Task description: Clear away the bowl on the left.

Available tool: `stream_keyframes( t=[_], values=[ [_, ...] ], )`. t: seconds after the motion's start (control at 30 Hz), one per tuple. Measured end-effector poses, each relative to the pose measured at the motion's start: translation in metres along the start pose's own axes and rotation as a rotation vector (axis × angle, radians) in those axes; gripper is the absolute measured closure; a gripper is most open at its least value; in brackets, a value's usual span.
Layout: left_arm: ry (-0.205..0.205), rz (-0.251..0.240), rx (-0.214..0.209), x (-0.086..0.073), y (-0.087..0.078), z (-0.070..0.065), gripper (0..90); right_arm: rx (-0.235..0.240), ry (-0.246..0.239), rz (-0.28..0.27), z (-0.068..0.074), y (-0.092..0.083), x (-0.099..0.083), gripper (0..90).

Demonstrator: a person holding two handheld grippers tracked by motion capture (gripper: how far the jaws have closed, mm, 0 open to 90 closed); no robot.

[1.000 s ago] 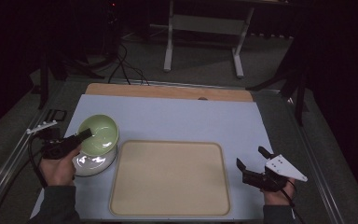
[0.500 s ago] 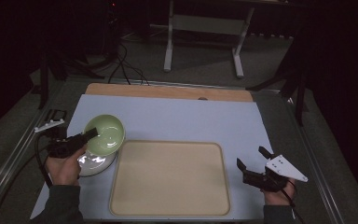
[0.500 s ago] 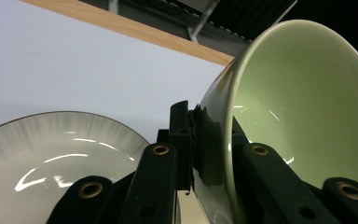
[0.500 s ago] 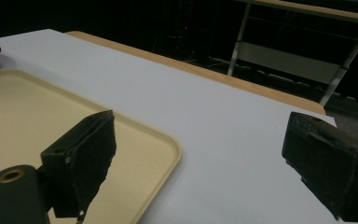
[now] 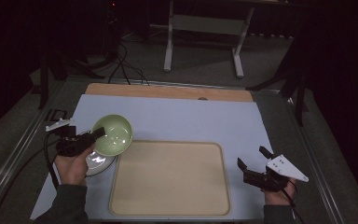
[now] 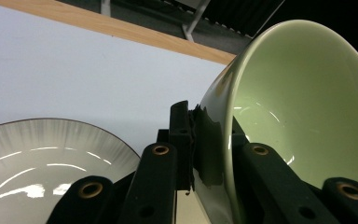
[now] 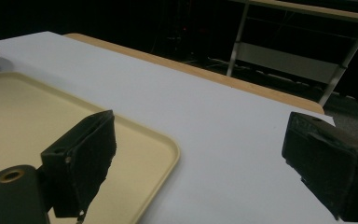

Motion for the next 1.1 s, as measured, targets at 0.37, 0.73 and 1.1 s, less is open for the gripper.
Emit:
stream_keyframes(
  t=[0.37,0.73,1.1],
  values=[
    [0.014,0.008,-0.004,-0.003,0.007,-0.009,81.8,0.004,0.0,0.001,0.0,0.0,0.0,9.4],
    [0.039,0.031,-0.01,-0.009,0.018,-0.02,81.8,0.001,0.001,-0.001,0.0,-0.001,-0.001,9.4],
    [0.058,0.052,-0.011,-0.016,0.027,-0.03,81.8,0.002,0.0,0.003,0.0,-0.001,-0.001,9.4]
  ],
)
Point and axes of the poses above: each handheld gripper's, and its own axes: y roughly forward along the jaws, x roughly out of its top, z roughly to its left, the point moved 9 cm from there along y, roughly forward along the jaws, and after that the axes turned 1 degree about x, right-handed, at the moved point
